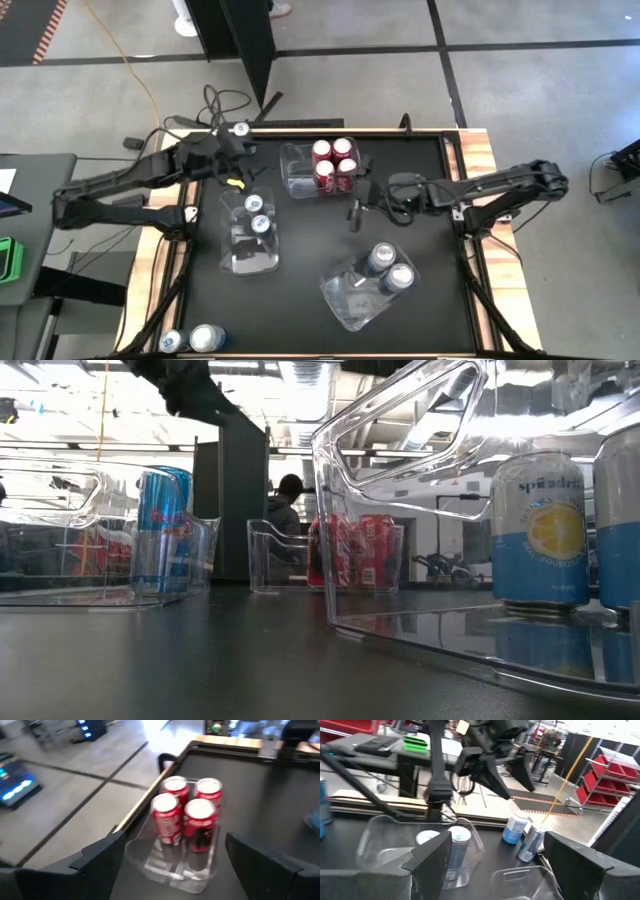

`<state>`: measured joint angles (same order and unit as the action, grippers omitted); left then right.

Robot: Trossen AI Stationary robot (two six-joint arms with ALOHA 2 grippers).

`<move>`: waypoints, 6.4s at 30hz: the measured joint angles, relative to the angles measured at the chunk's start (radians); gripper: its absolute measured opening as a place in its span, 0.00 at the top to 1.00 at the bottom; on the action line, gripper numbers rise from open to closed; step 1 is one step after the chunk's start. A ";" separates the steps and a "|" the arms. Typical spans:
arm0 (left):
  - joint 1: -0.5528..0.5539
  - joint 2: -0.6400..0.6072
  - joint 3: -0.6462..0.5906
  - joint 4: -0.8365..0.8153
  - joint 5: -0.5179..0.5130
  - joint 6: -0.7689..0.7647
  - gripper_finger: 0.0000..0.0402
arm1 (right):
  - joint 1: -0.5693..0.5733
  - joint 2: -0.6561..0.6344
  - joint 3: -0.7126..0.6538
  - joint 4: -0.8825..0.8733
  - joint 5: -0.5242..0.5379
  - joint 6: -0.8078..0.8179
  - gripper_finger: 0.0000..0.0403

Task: Sort soda cans
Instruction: Put the blue soda can into the middle left transparent bin

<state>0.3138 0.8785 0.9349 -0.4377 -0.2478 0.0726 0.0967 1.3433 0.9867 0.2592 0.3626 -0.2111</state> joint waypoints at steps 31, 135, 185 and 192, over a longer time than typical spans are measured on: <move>0.588 0.422 0.305 -0.262 0.196 -0.079 0.15 | -0.167 0.127 0.236 -0.131 -0.105 -0.044 0.18; 0.692 0.911 0.532 -0.581 0.166 0.164 0.17 | -0.123 0.127 0.235 -0.207 -0.104 -0.016 0.18; 0.463 0.503 0.672 -0.911 0.167 0.069 0.43 | -0.086 0.127 0.235 -0.225 -0.103 -0.004 0.18; 0.208 0.334 0.716 -1.053 0.127 -0.101 0.43 | -0.080 0.127 0.235 -0.225 -0.103 -0.007 0.18</move>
<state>0.5217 1.2129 1.6512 -1.4902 -0.1211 -0.0284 0.0165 1.4704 1.2221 0.0341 0.2592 -0.2180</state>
